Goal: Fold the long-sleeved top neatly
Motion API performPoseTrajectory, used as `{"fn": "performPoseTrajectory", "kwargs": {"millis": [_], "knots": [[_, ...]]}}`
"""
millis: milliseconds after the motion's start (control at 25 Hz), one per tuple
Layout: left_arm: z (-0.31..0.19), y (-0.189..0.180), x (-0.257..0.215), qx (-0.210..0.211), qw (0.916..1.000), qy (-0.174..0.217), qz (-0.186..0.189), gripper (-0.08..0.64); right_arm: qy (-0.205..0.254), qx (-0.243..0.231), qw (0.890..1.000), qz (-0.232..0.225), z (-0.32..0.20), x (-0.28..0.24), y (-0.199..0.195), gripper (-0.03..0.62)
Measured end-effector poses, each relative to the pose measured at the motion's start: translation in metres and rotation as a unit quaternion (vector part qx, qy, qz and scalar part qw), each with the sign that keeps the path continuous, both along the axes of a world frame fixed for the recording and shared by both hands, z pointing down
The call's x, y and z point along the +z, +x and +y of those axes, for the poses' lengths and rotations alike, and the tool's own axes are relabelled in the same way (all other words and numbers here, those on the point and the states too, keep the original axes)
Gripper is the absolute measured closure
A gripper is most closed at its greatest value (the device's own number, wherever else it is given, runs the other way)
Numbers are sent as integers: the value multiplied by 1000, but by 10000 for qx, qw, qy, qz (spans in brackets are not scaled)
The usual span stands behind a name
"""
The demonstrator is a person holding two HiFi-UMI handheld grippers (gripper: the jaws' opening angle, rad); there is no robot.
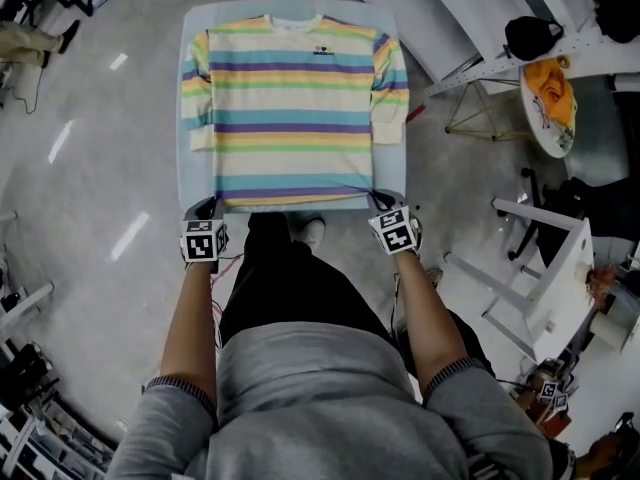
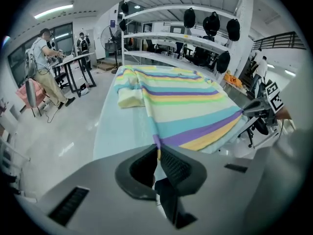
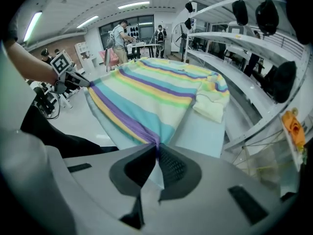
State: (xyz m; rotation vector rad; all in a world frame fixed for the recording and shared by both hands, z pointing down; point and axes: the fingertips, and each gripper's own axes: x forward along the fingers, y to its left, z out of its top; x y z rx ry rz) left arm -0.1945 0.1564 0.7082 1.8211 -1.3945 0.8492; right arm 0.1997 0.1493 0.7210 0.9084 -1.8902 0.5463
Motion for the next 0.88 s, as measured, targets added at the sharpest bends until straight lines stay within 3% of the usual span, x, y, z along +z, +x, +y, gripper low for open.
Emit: {"fn": "performPoseTrajectory", "kwargs": {"millis": [120, 240, 360, 640, 880], "knots": [[11, 2, 5, -19, 10000, -72, -20, 502, -120, 11, 9999, -30, 11, 4, 1, 556], [5, 0, -9, 3, 10000, -31, 12, 397, -168, 96, 9997, -157, 6, -2, 1, 453], [-11, -3, -36, 73, 9997, 219, 22, 367, -52, 223, 9989, -421, -11, -28, -3, 380], [-46, -5, -110, 45, 9950, 993, 60, 356, 549, 405, 9904, -1202, -46, -109, -36, 279], [-77, -15, -151, 90, 9920, 1258, 72, 356, 1048, 100, 9795, -1716, -79, -184, -100, 262]]}}
